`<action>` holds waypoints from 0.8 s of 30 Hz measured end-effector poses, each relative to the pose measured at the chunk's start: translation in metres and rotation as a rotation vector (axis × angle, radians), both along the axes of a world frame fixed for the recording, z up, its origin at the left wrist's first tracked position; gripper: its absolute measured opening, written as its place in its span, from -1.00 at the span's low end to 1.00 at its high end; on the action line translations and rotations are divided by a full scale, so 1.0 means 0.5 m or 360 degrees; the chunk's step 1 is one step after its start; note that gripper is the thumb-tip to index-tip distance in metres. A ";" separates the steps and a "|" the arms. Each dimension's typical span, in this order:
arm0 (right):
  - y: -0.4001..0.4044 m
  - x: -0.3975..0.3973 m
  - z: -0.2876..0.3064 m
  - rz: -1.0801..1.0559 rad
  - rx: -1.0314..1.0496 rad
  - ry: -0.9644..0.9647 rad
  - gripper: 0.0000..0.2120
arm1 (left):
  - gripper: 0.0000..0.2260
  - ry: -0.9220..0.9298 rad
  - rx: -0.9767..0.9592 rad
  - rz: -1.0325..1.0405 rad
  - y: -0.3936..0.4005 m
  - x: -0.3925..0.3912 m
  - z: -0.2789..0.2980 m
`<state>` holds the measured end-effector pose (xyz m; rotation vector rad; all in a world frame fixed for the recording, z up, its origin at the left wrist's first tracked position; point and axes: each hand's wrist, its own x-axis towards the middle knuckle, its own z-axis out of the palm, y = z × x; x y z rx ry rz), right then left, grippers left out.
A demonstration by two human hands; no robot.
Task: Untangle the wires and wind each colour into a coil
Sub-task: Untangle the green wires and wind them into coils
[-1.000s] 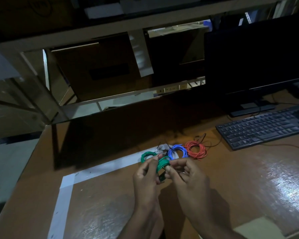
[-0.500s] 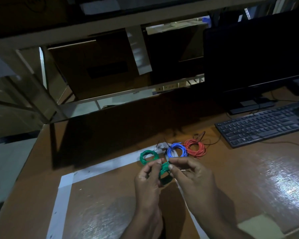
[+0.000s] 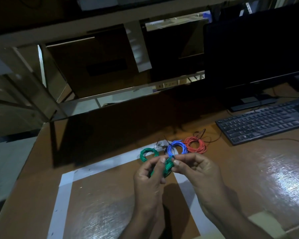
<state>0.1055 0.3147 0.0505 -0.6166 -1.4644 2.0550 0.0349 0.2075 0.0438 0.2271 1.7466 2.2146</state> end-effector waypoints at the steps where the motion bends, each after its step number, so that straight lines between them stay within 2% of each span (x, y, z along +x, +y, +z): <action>1: 0.001 0.000 0.001 0.0016 -0.0009 0.0008 -0.89 | -0.89 0.0007 -0.0018 -0.0001 0.000 0.000 0.001; 16: 0.005 0.005 0.002 0.0035 0.0050 0.0020 -0.85 | -0.90 0.0092 -0.0030 -0.0040 0.000 0.004 0.014; 24: 0.003 0.007 0.001 0.0017 0.0089 0.0018 -0.88 | -0.83 0.0103 -0.0041 -0.0074 -0.001 0.005 0.016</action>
